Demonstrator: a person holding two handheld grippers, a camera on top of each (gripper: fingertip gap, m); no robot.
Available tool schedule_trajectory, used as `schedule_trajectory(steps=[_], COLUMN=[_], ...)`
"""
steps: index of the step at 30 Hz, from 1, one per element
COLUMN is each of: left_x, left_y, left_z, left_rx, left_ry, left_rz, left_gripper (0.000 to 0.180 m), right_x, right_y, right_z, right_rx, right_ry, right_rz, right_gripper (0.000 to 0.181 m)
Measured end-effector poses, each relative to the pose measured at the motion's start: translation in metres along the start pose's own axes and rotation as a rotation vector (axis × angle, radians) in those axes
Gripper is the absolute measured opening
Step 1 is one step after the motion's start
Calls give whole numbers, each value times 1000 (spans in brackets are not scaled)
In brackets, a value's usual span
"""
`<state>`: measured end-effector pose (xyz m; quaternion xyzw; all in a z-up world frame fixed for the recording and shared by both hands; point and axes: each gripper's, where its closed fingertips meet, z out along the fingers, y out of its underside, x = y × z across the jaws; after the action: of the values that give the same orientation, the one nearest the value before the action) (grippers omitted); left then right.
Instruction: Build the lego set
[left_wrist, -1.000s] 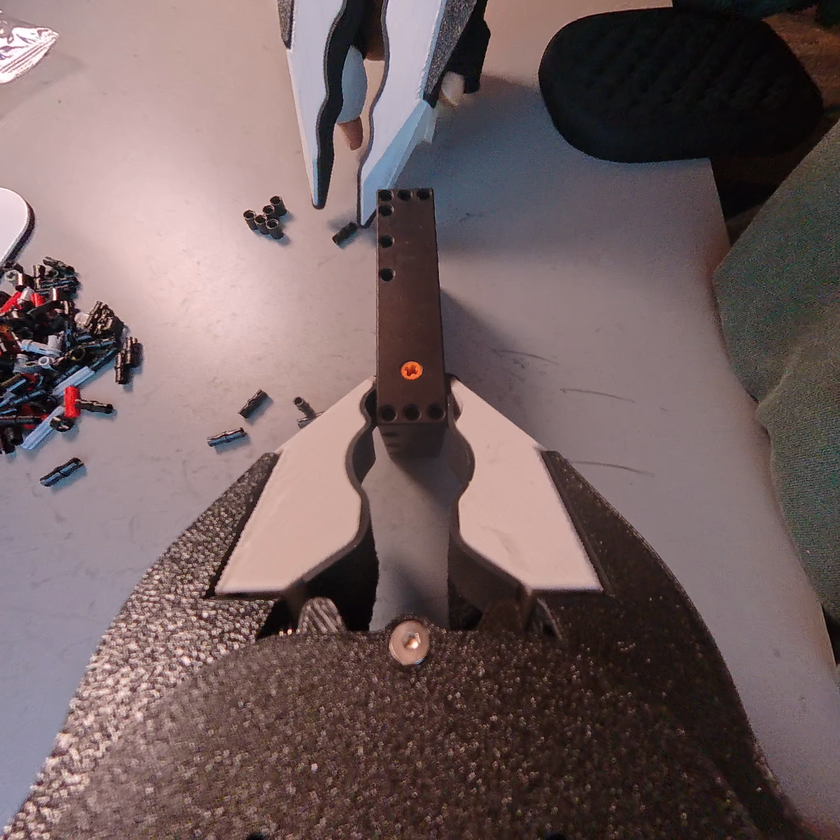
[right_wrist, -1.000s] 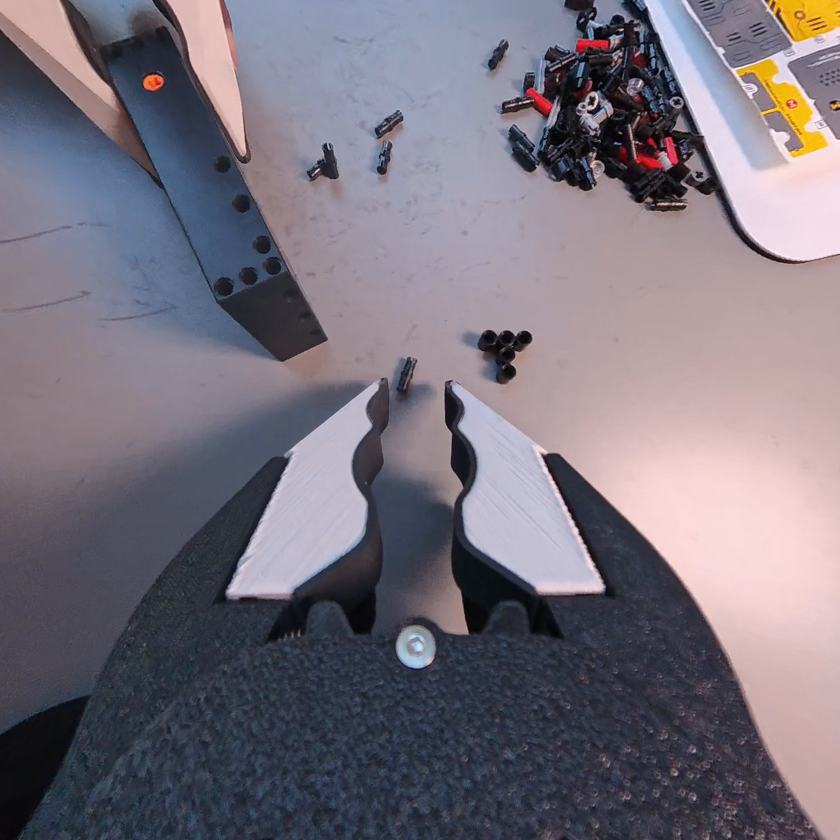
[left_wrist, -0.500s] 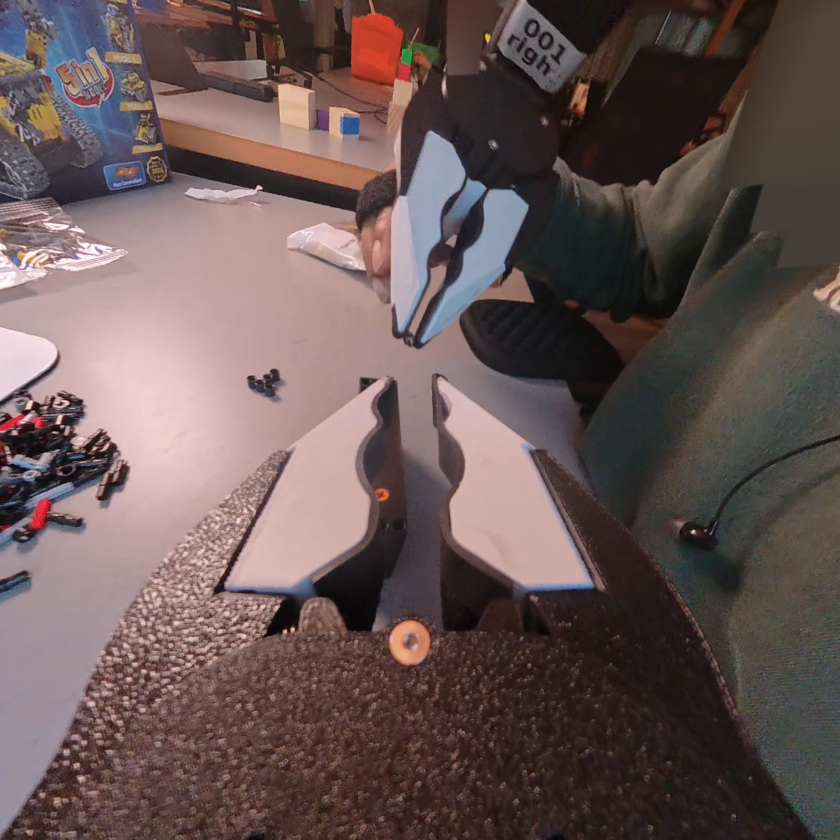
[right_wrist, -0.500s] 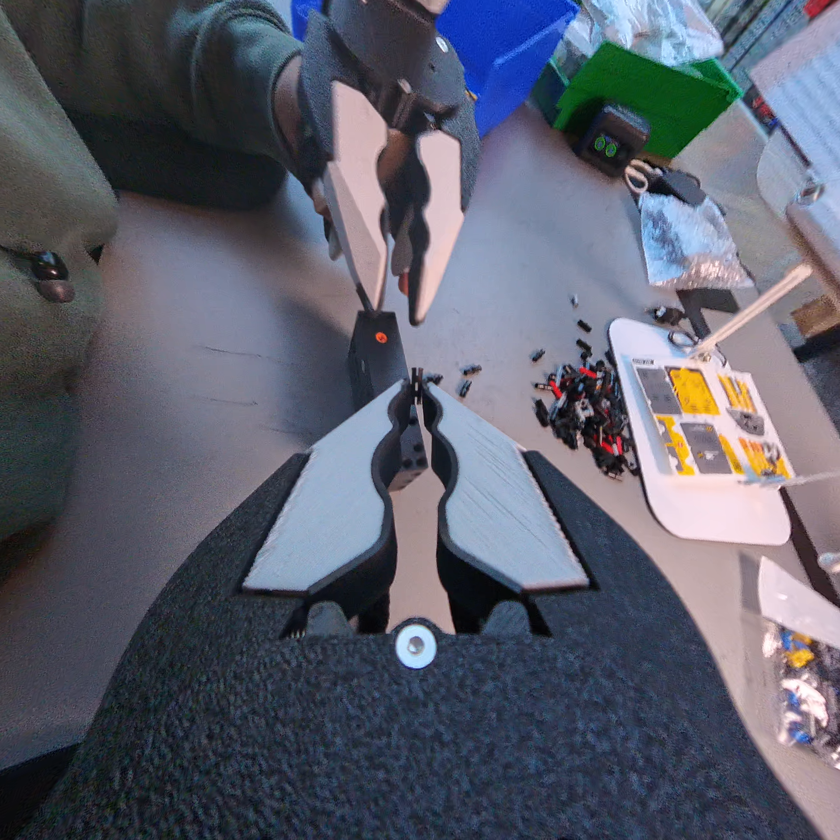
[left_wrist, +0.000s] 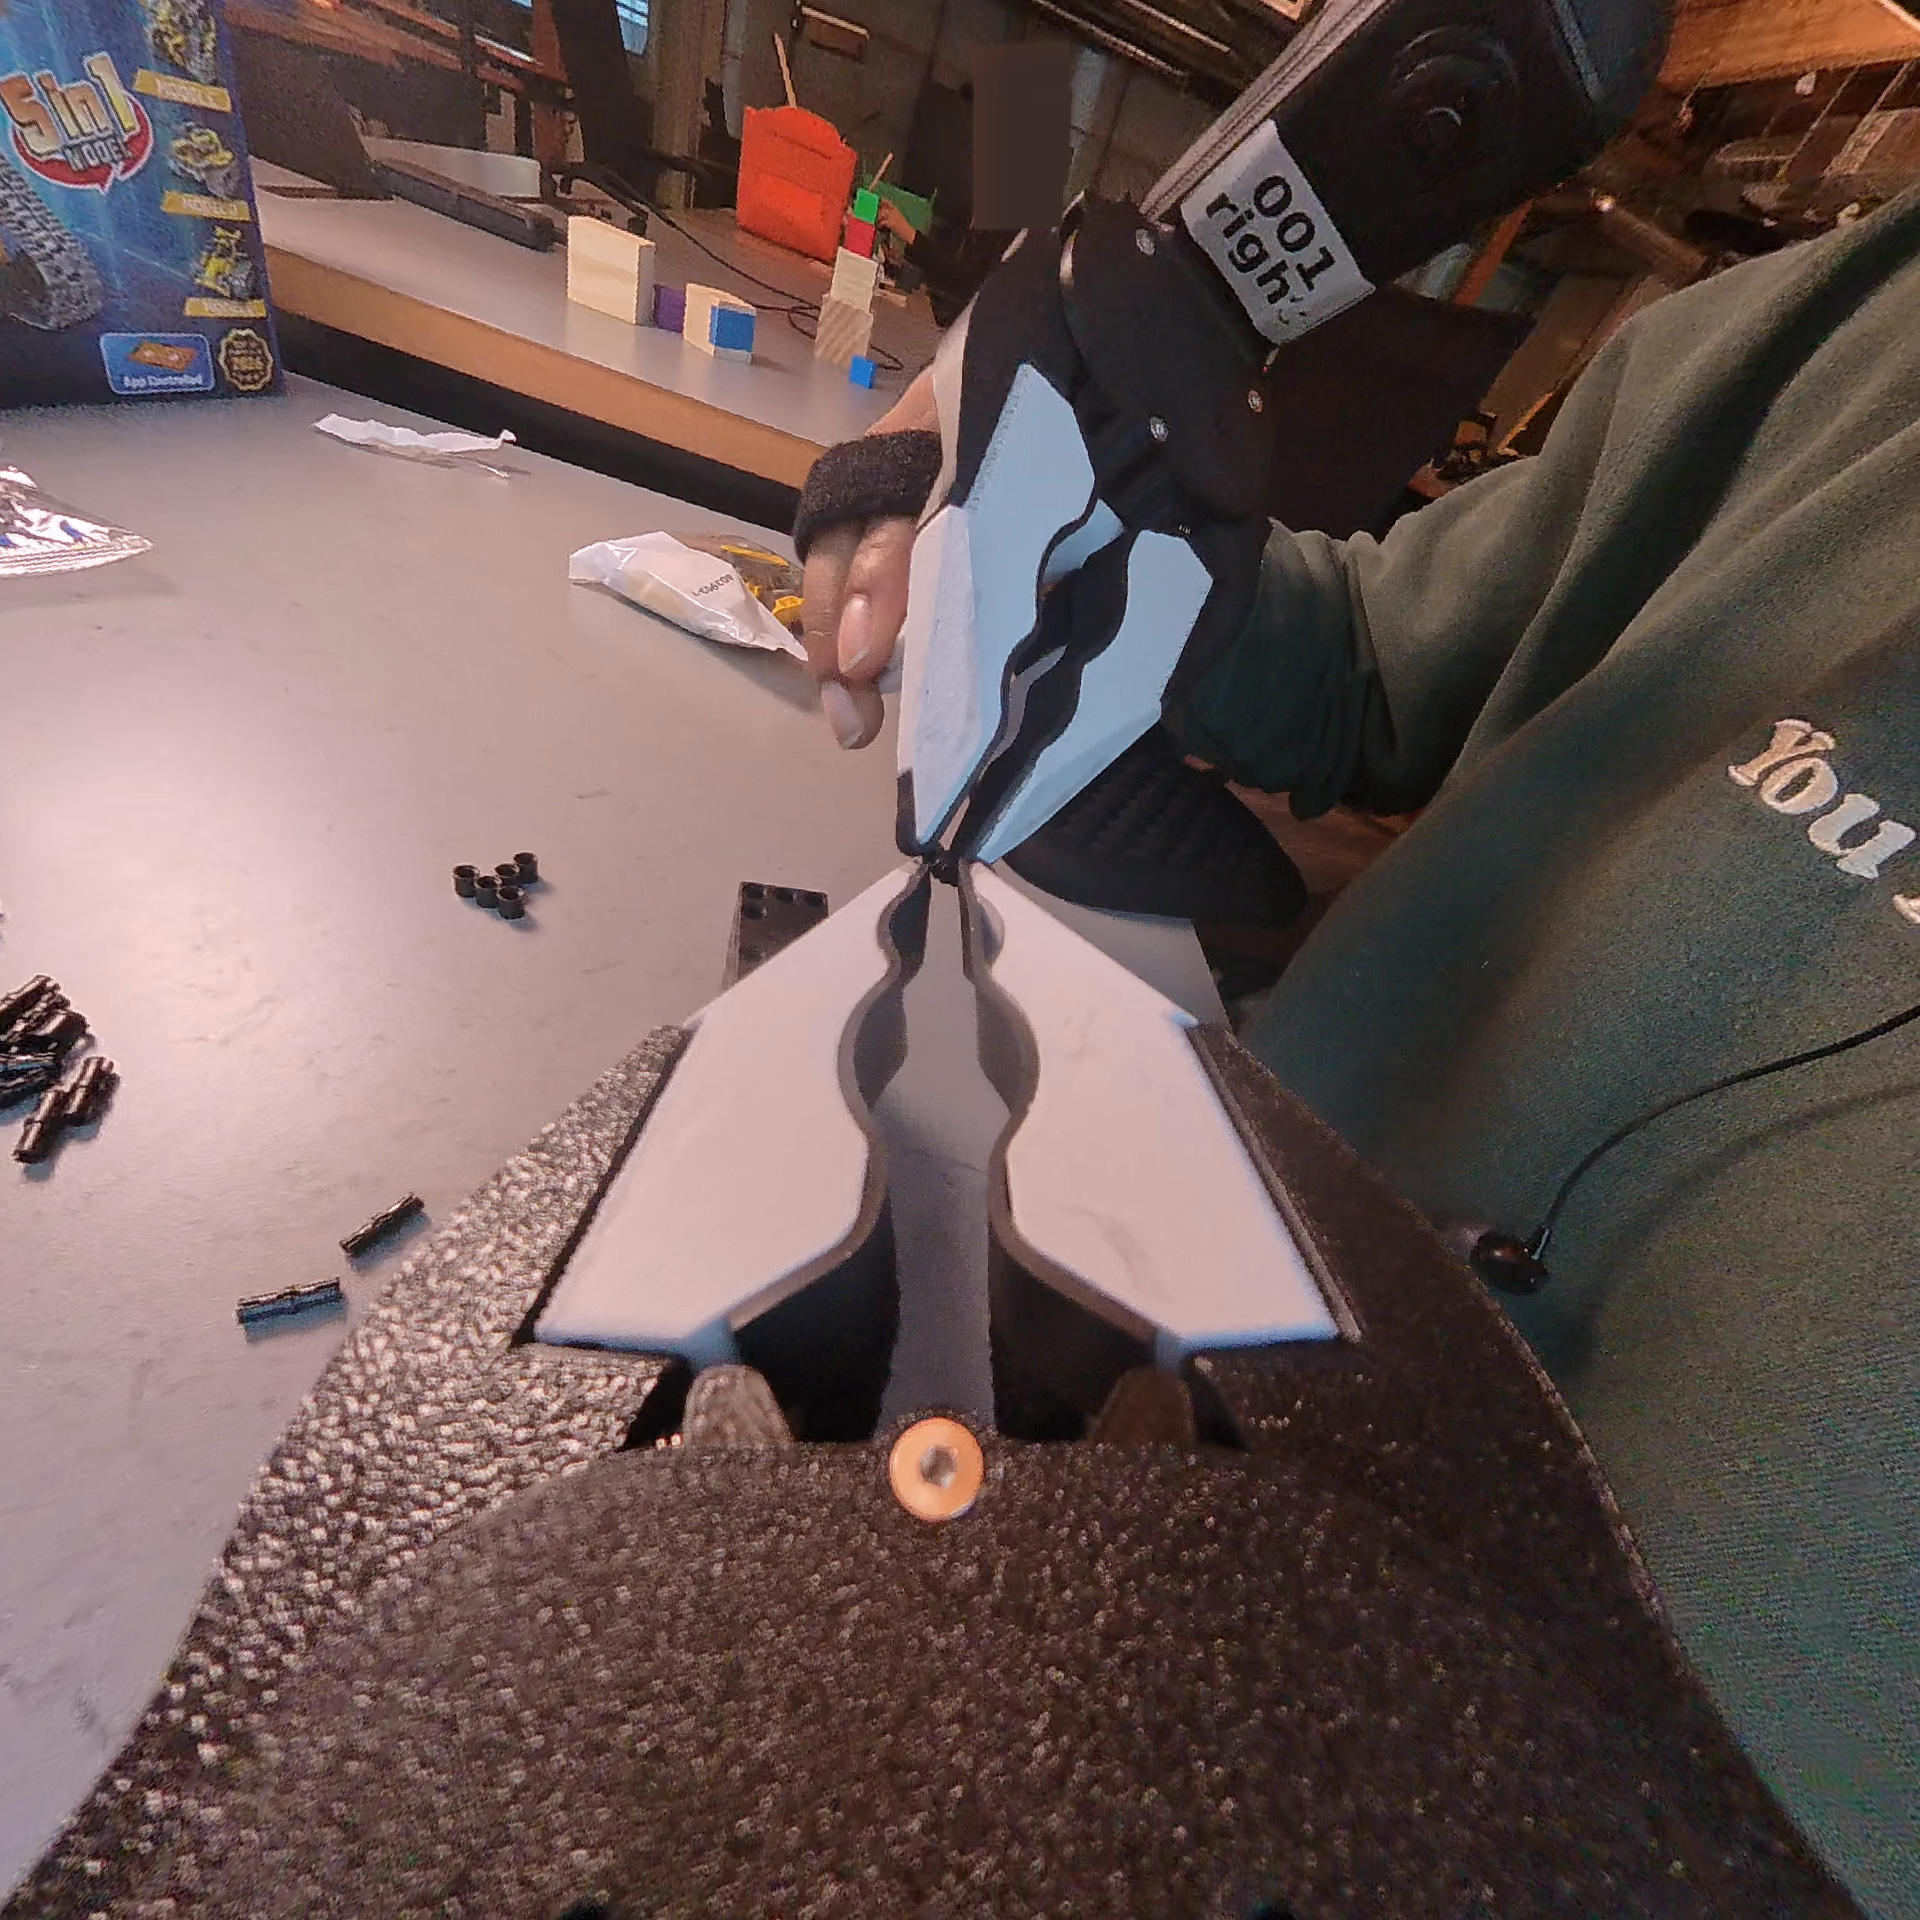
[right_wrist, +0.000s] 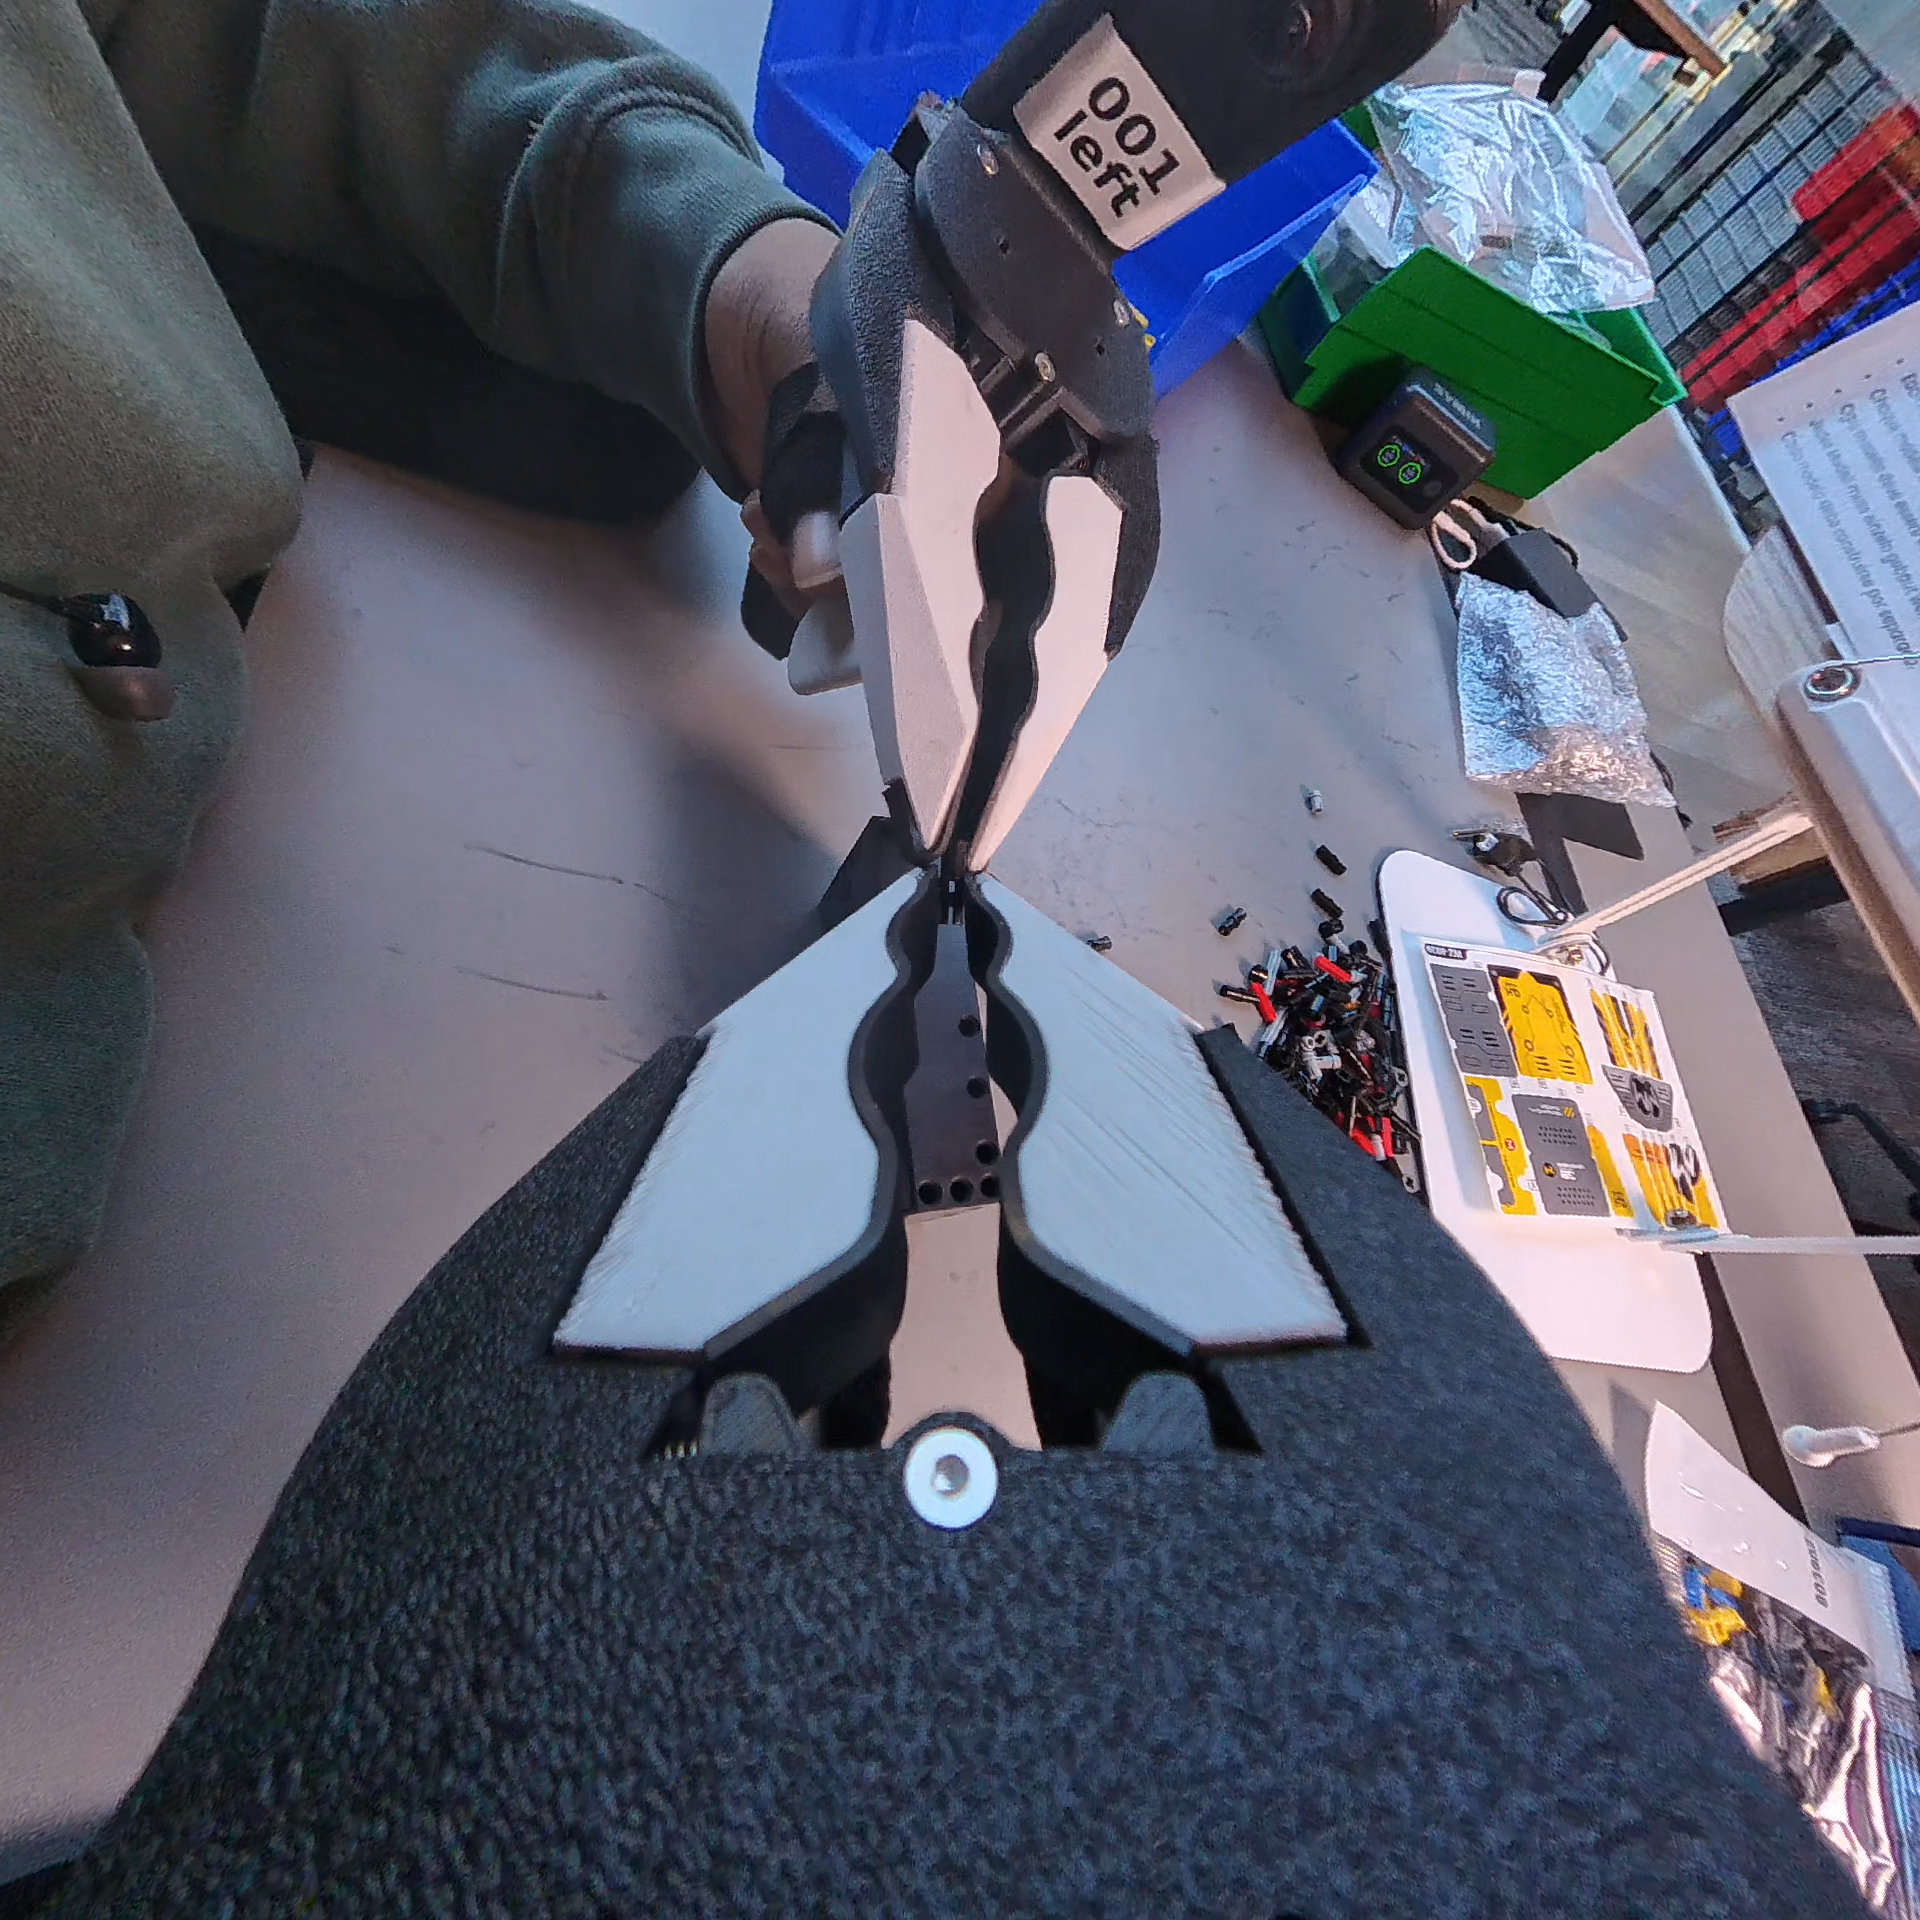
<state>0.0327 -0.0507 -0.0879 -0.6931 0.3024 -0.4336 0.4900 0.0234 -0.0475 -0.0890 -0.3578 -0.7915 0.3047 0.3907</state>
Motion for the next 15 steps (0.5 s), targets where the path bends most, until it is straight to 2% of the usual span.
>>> schedule_trajectory(steps=[9, 15], left_x=[0, 6], left_y=[-1, -13], left_z=[2, -2], left_rx=[28, 109], left_ry=[3, 64], left_rz=[-27, -57], left_gripper=[5, 4], right_x=[0, 2], right_y=[2, -11], right_z=[0, -6], right_rx=[-21, 76], right_ry=[35, 43], right_rz=[-24, 3], right_gripper=[3, 3])
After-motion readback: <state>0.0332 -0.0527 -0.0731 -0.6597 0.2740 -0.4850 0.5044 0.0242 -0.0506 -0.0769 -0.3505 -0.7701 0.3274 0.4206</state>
